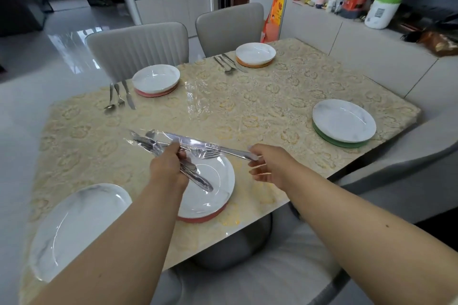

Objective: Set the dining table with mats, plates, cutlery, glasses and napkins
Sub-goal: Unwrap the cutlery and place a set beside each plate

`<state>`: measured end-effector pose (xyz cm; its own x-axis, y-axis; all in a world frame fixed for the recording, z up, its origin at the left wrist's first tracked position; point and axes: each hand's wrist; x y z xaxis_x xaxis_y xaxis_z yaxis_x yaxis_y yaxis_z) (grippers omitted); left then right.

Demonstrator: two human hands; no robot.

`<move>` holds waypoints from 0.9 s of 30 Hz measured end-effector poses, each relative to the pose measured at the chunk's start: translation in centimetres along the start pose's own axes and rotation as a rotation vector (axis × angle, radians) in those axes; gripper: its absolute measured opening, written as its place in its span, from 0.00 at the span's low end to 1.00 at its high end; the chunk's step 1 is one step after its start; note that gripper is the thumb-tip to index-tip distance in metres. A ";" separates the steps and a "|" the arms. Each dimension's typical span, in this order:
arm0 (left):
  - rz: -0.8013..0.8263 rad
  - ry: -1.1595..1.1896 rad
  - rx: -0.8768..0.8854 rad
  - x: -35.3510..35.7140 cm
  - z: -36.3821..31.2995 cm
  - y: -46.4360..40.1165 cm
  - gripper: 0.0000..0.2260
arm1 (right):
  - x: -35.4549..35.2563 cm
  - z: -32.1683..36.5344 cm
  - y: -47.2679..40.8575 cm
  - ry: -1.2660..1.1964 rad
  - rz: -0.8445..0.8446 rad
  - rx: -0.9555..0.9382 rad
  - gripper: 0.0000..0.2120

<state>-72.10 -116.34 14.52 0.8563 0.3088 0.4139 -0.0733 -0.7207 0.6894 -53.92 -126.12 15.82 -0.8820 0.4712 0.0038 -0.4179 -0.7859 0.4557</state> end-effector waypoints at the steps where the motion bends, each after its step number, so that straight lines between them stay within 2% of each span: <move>1: -0.005 -0.009 0.011 0.3 0.1 0.0 0.09 | -0.1 0.2 -0.4 0.098 0.097 -0.011 0.08; 4: -0.038 -0.032 0.038 1.2 0.1 -0.4 0.09 | -1.6 0.5 -2.0 0.299 0.336 0.001 0.05; 7: -0.078 -0.048 0.065 1.5 0.0 -1.1 0.09 | -4.0 0.4 -4.0 0.396 0.525 0.075 0.04; 11: -0.118 -0.102 0.104 2.0 0.8 -1.7 0.08 | -3.7 -0.4 -6.4 0.416 0.626 0.061 0.08; 16: -0.228 -0.070 0.207 1.1 0.7 -2.2 0.09 | -7.7 -1.3 -10.0 0.565 0.618 0.076 0.11; 19: -0.285 -0.053 0.217 0.3 0.7 -2.5 0.11 | -10.5 -2.5 -11.8 0.578 0.528 0.141 0.10; 24: -0.308 -0.049 0.165 -0.3 2.0 -3.5 0.12 | -8.5 -4.0 -12.0 0.426 0.316 0.006 0.10; 27: -0.285 -0.033 0.129 -0.2 2.6 -4.0 0.11 | -5.9 -4.8 -11.6 0.499 0.179 -0.136 0.11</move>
<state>-70.66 -115.18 10.16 0.8495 0.4906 0.1940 0.2355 -0.6816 0.6928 -44.87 -121.72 6.24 -0.9241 0.1044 -0.3676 -0.2473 -0.8966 0.3672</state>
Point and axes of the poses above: each hand's wrist, its own y-axis away from the middle knuckle, its own x-axis out of the palm, z = x × y, and after that the axes turned 10 degrees about -x, right-handed
